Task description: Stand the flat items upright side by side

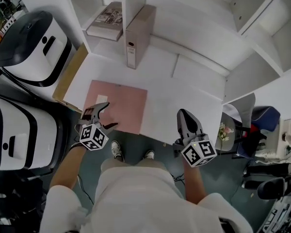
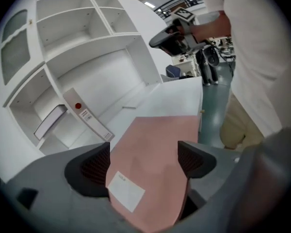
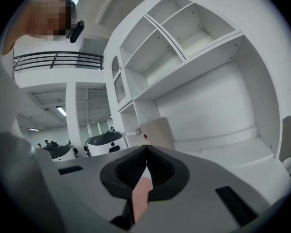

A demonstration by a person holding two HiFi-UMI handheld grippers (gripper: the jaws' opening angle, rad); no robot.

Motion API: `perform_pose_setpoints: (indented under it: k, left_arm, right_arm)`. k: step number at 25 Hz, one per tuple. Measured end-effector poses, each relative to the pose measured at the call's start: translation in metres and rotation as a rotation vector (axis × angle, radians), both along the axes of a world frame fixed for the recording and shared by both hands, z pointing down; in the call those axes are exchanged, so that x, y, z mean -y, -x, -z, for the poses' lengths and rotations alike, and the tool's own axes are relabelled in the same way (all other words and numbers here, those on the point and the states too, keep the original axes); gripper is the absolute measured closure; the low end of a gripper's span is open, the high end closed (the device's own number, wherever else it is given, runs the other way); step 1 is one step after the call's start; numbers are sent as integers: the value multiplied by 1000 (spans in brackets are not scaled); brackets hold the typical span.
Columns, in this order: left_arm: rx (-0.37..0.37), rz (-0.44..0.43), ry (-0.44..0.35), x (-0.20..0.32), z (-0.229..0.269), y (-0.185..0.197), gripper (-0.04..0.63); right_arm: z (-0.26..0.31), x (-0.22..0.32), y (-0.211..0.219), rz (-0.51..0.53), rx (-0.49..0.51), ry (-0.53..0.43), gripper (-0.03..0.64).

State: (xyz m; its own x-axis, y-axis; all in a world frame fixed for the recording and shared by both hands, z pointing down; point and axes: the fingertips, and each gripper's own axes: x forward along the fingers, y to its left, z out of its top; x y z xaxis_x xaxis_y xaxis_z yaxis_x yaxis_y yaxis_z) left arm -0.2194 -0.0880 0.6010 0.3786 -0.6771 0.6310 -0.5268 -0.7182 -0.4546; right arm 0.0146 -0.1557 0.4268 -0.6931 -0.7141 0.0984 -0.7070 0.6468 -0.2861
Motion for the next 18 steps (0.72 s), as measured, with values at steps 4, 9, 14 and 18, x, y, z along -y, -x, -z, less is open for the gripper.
perform_pose_setpoints:
  k: [4,9,14,18]
  left_arm:
    - [149,-87,27,-26,-23,-14,127]
    - [300,-128,88,-47,-53,-20,102]
    - [487,-63,106,-37,-91,-9,91]
    - [536,74,157,-23,-115,7,81]
  right_arm:
    - [-2,-4,3,51,-2,5,614]
    - [-6,-9,-4,94,-19,4,614]
    - [-18,-15,-24,95,-39,21,614]
    - [-23,-20,-41,90,-64,19,614]
